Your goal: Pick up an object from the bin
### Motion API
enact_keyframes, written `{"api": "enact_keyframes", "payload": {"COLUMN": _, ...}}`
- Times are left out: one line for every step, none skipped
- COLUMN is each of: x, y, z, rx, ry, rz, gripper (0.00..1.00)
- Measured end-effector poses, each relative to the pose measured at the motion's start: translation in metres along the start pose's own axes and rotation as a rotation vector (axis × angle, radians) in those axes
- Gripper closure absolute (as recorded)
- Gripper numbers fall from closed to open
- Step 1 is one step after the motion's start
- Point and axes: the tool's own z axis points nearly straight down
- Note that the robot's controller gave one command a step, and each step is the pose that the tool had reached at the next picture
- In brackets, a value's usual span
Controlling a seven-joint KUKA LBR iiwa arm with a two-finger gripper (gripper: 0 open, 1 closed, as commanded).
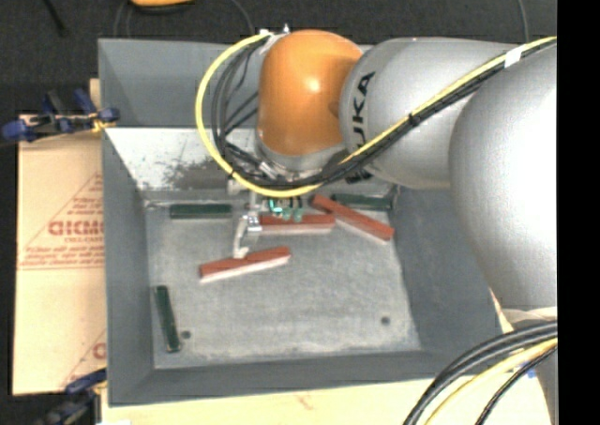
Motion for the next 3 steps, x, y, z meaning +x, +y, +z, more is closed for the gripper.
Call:
{"api": "enact_keyframes", "payload": {"x": 0.0692, "y": -0.0368, "z": 0.0837, "rx": 0.002, "ry": 0.003, "rz": -0.18, "gripper": 1.0}}
{"api": "enact_keyframes", "payload": {"x": 0.0695, "y": -0.0364, "z": 0.0841, "rx": 0.001, "ry": 0.004, "rz": -0.178, "gripper": 0.0}}
{"api": "enact_keyframes", "payload": {"x": 0.0694, "y": -0.0364, "z": 0.0841, "rx": 0.0, "ry": 0.004, "rz": -0.178, "gripper": 0.0}}
